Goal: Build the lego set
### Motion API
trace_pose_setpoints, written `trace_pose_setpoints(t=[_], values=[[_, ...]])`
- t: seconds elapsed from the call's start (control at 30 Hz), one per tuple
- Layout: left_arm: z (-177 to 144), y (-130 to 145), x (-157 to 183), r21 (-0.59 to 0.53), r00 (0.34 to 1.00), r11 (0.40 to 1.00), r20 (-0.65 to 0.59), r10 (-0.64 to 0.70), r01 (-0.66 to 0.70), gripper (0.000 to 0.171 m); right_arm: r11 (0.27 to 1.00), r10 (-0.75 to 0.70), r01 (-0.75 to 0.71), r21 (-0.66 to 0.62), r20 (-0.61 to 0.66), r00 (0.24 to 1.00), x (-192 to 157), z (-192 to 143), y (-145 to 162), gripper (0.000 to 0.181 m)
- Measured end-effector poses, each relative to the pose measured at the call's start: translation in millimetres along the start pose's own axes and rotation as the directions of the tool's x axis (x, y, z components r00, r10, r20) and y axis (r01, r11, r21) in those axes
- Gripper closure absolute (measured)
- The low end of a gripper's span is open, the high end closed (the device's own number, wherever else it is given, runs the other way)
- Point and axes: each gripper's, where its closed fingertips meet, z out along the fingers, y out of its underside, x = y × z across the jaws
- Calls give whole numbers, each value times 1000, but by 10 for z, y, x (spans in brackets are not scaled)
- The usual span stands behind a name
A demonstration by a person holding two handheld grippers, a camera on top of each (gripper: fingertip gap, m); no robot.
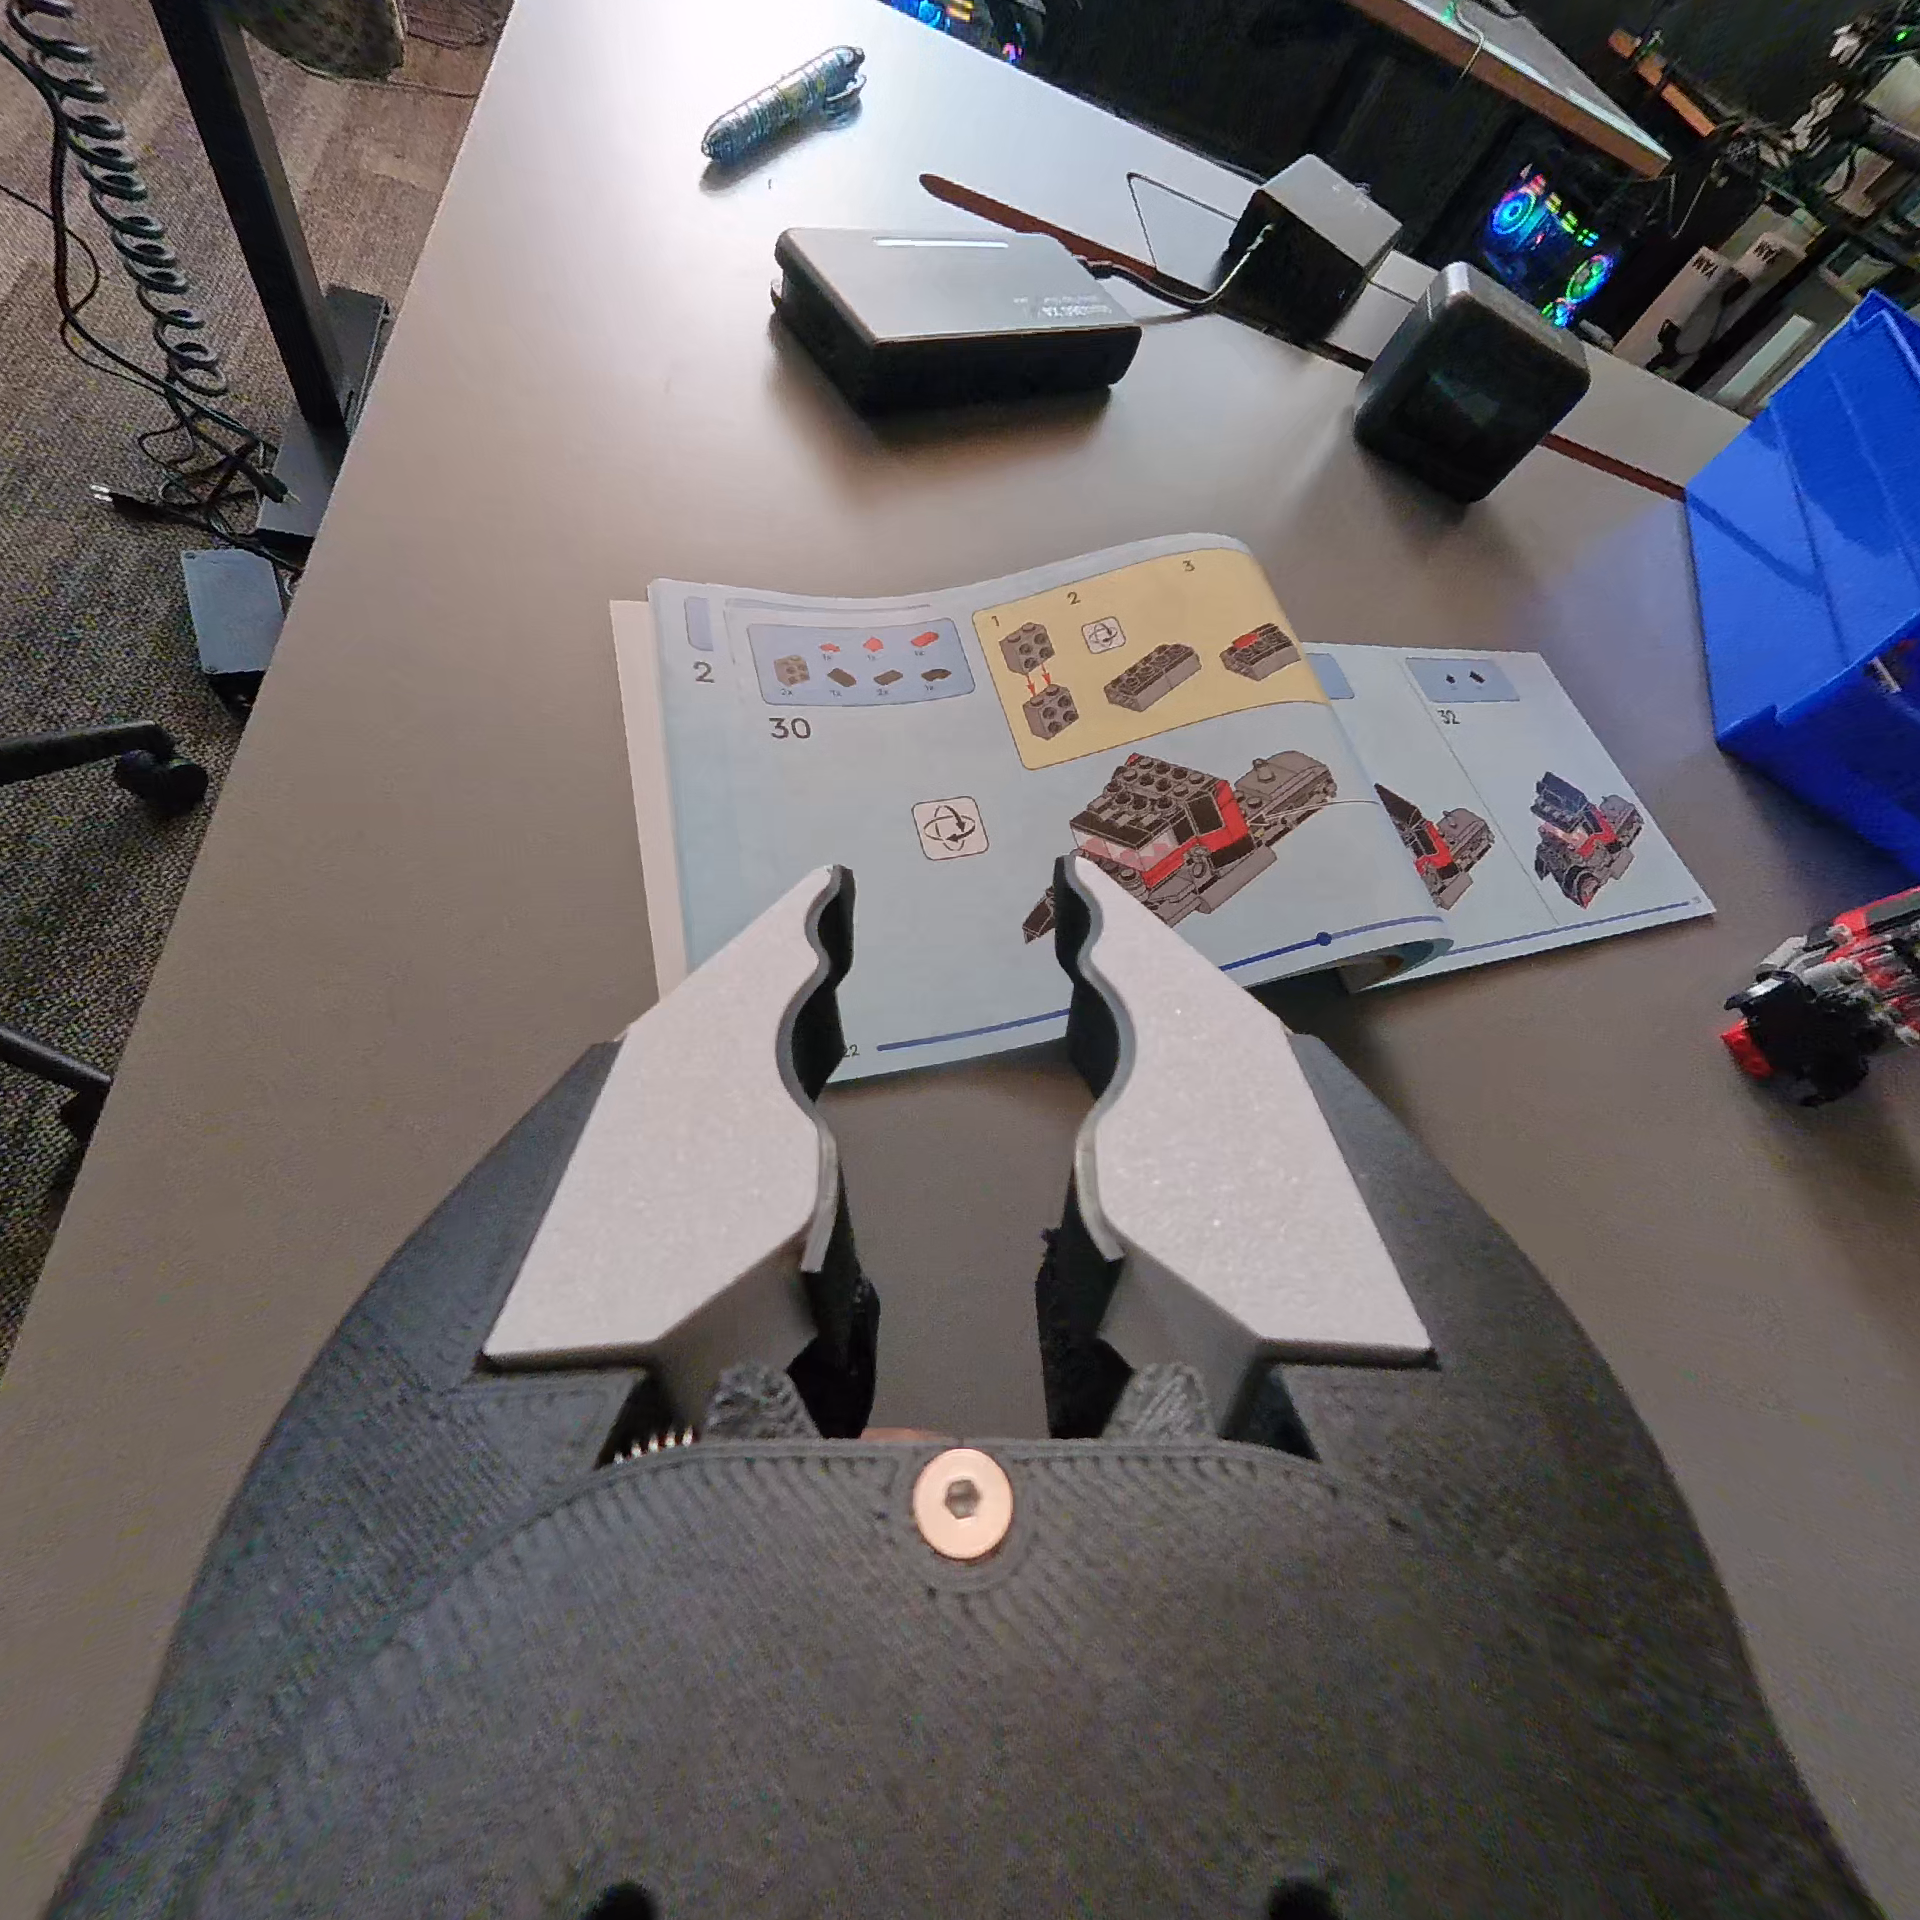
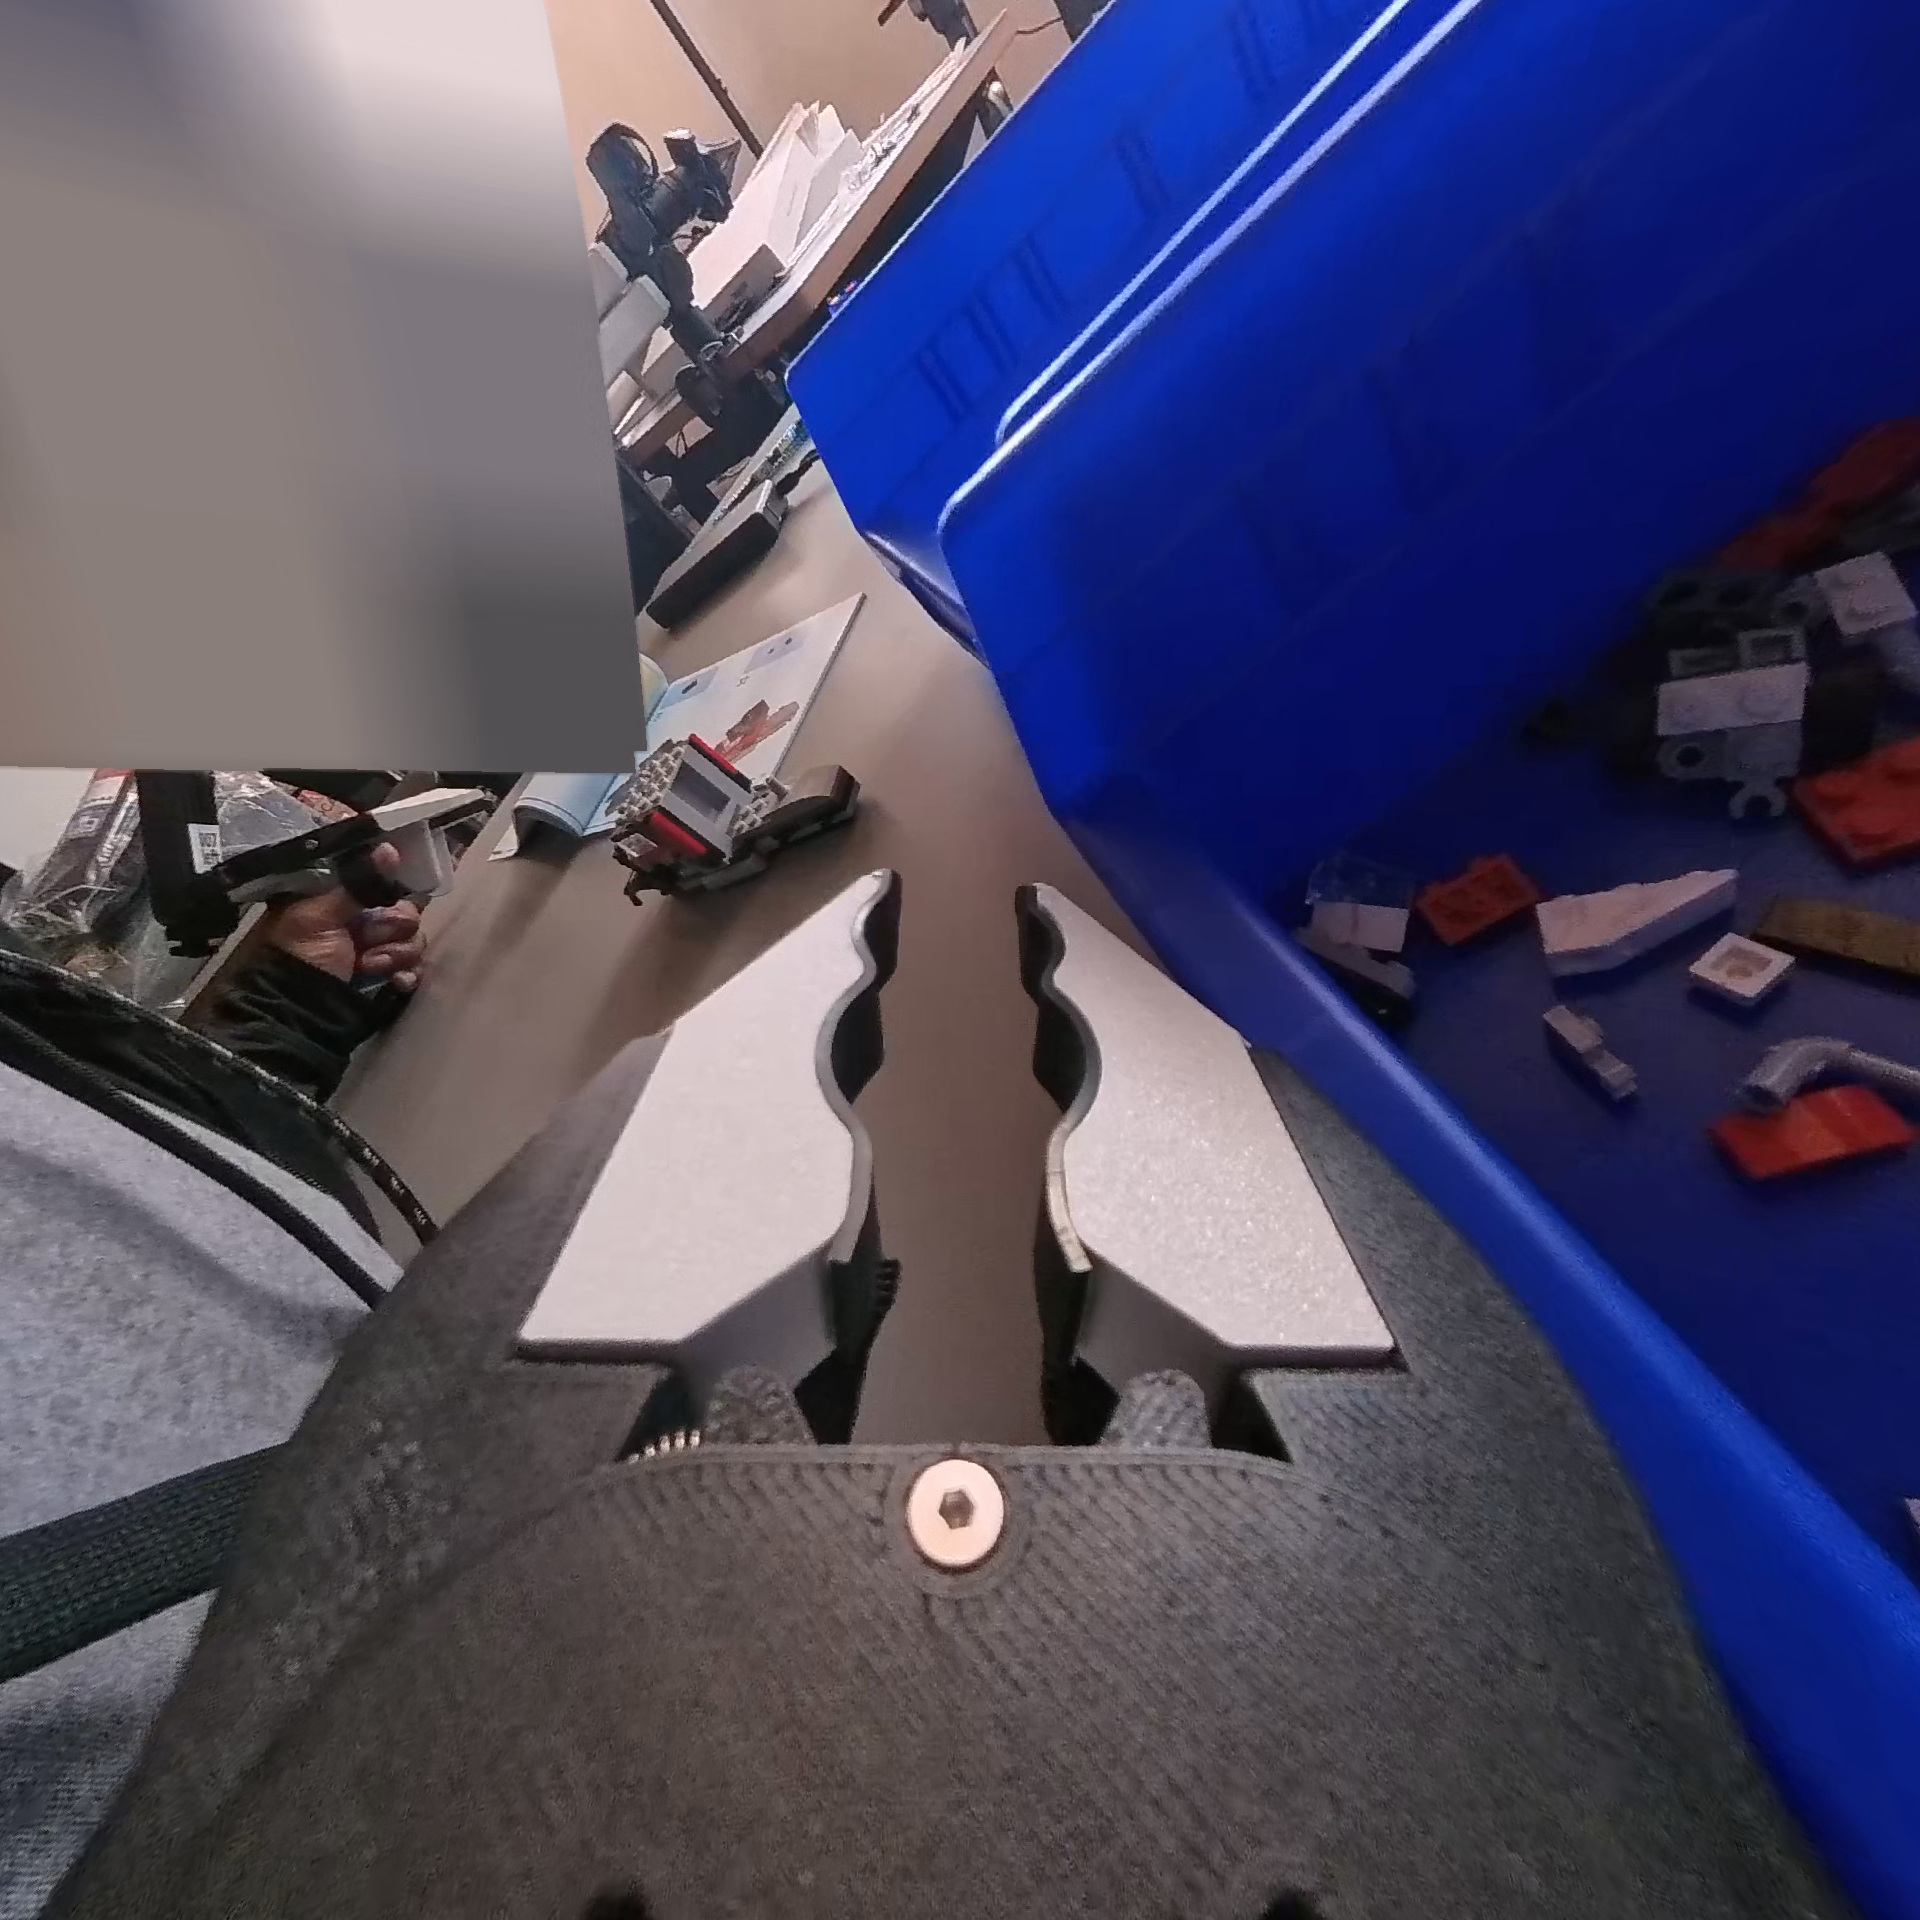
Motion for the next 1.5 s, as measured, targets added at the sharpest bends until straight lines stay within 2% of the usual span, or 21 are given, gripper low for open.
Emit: trace_pose_setpoints(t=[0.53, 1.5], values=[[-13, -14, 4, 11, 1000, 1000, -10, -9, 9, 132, 1000, 12, -14, -20, -76, 997, 103, 31, 20, 181], [-14, -19, -1, 14, 1000, 1000, -12, -14, 14, 132, 1000, 10, -13, -27, -87, 996, 111, 42, 28, 181]])
